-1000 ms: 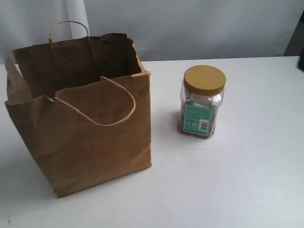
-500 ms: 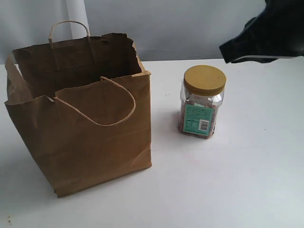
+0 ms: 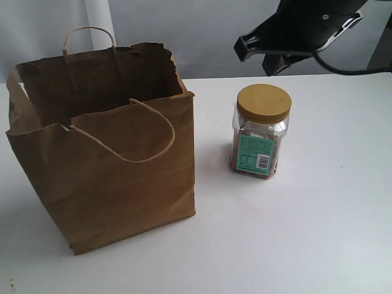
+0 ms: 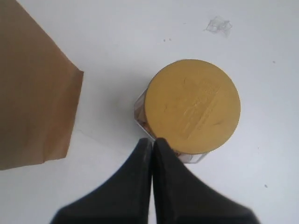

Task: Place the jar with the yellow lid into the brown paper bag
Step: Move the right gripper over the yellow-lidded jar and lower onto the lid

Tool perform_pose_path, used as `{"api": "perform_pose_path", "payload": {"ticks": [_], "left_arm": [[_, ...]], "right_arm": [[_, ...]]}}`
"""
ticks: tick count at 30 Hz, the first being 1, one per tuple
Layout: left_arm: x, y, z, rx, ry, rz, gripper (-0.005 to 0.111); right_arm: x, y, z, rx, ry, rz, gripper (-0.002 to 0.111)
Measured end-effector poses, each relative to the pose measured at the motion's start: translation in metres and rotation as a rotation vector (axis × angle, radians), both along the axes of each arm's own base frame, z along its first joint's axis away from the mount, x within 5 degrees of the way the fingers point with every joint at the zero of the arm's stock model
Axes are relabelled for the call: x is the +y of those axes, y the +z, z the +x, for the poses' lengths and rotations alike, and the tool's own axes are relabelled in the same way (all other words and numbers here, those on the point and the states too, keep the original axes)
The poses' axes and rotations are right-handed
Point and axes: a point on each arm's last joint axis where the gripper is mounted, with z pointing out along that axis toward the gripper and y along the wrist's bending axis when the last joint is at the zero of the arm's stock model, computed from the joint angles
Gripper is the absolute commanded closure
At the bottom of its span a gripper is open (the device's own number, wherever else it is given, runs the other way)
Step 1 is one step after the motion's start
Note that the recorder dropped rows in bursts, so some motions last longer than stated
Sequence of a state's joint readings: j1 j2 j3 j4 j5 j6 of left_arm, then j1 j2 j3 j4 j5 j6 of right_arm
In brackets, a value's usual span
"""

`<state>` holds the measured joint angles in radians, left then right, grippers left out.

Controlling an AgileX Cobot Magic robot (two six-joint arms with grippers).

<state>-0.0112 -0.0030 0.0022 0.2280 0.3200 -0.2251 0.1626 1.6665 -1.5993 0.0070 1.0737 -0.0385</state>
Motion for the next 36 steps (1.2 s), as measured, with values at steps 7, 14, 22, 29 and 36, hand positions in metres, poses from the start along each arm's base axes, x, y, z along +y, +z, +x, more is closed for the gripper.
{"api": "perform_pose_path", "payload": {"ticks": [7,14,22,29,36], "left_arm": [[0.000,0.000,0.000,0.000,0.000,0.000,0.106],[0.000,0.000,0.000,0.000,0.000,0.000,0.106],[0.000,0.000,0.000,0.000,0.000,0.000,0.106],[0.000,0.000,0.000,0.000,0.000,0.000,0.106],[0.000,0.000,0.000,0.000,0.000,0.000,0.106]], "right_arm": [[-0.003,-0.025,0.015,0.056,-0.003,-0.073,0.100],[-0.007,-0.037,0.023,0.074,-0.011,-0.145,0.031],[-0.007,-0.044,0.029,0.068,-0.026,-0.143,0.003],[-0.004,-0.040,0.035,-0.008,-0.062,-0.092,0.003],[-0.003,-0.037,0.041,-0.078,-0.078,-0.064,0.003]]}}
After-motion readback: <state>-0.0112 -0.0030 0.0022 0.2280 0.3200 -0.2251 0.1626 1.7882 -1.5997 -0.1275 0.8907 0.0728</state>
